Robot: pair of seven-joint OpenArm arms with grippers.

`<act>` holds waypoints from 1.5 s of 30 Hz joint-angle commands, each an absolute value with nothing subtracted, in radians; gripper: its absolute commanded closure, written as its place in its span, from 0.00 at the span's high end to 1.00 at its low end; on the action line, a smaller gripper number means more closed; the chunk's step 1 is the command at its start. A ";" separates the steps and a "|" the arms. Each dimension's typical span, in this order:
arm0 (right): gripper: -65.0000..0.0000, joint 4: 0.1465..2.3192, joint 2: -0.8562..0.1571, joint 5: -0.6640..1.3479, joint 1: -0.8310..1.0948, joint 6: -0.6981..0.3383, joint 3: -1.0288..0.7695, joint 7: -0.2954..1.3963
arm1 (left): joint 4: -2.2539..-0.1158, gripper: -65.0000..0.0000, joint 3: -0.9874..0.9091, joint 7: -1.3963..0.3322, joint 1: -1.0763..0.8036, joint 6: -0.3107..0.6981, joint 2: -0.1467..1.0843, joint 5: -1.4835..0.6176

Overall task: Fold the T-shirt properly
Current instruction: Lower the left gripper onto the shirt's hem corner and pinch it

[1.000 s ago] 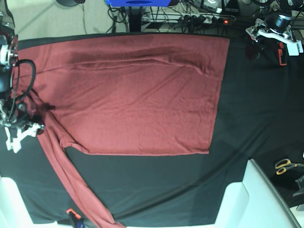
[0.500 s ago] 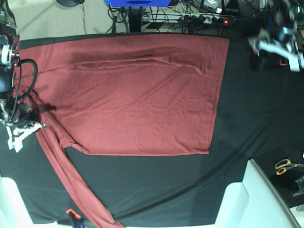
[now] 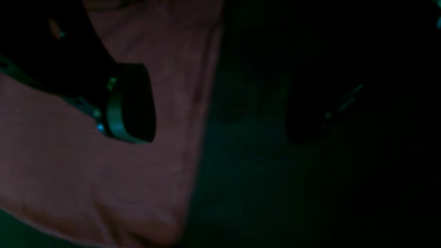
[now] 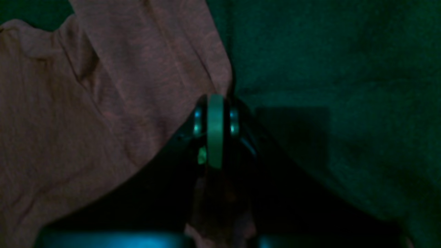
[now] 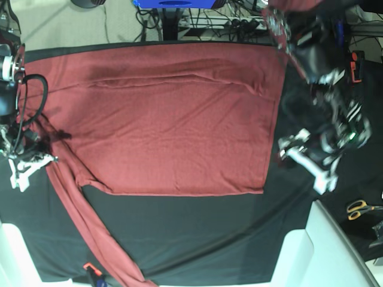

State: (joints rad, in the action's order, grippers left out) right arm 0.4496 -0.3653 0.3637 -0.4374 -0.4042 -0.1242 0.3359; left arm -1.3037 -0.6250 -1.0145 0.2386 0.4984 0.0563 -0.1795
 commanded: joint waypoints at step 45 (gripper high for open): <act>0.00 0.460 -0.404 0.364 -0.443 -0.409 -0.128 0.338 | -1.082 0.00 -0.496 -0.857 0.180 0.429 0.068 -0.328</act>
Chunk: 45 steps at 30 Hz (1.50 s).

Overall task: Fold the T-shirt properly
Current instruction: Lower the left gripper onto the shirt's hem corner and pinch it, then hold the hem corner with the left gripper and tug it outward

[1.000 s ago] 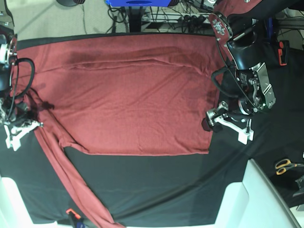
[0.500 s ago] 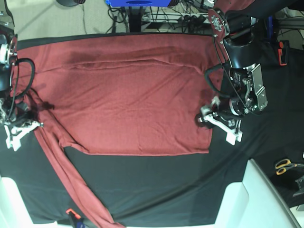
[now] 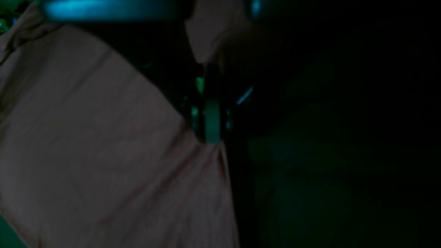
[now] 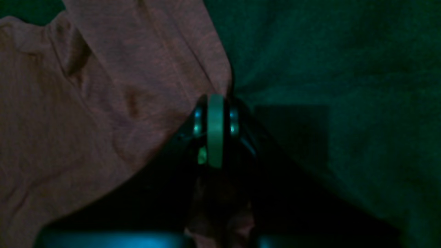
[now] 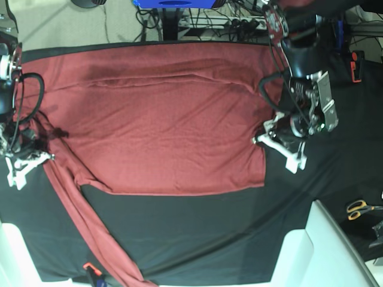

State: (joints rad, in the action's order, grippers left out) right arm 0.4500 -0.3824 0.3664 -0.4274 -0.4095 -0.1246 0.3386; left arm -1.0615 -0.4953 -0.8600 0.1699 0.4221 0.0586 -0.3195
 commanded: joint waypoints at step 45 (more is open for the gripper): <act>0.00 0.460 -0.401 0.364 -0.435 -0.409 -0.127 0.338 | -1.010 0.86 -0.493 -0.878 0.334 0.285 0.160 -0.317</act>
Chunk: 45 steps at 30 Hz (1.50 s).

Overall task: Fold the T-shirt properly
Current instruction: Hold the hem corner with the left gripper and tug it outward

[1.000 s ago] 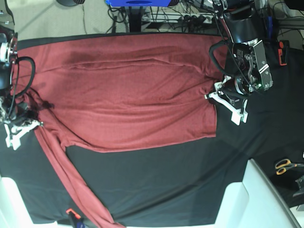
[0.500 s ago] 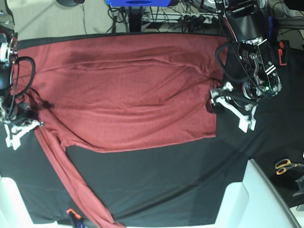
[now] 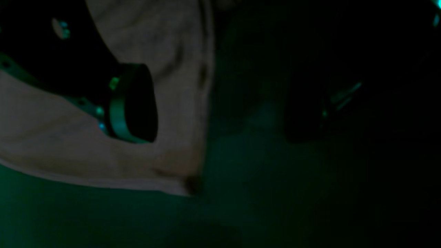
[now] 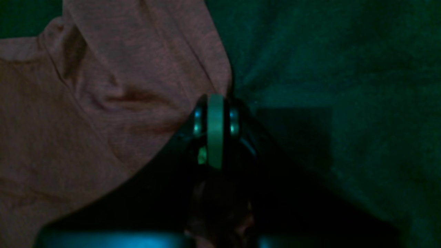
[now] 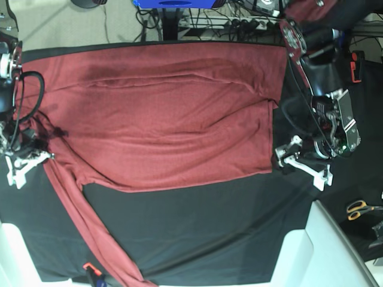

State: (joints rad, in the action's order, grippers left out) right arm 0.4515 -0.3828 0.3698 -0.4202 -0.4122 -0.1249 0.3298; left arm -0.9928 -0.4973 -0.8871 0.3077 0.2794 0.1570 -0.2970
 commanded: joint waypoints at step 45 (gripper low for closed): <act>0.00 0.464 -0.401 0.366 -0.440 -0.409 -0.130 0.332 | -0.602 0.00 -0.344 -0.634 0.489 0.285 0.124 -0.317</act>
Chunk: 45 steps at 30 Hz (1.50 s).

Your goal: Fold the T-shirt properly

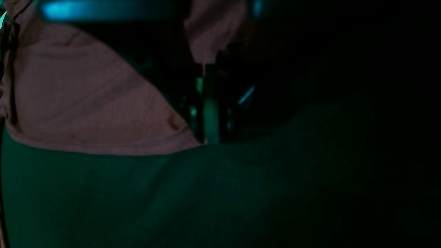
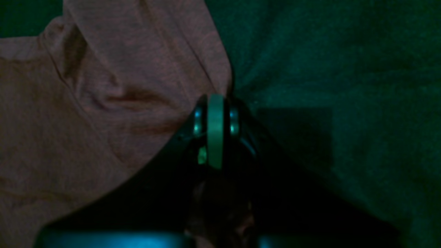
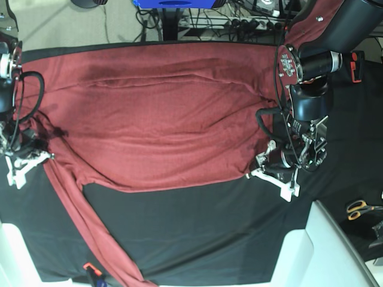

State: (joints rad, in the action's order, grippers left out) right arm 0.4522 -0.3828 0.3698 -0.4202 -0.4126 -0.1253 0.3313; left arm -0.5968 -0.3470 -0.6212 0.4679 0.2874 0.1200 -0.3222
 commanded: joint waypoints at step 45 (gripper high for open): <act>0.00 0.697 -0.449 0.363 -0.430 -0.410 -0.122 0.334 | -1.063 0.00 -0.346 -0.960 0.496 0.285 0.117 -0.326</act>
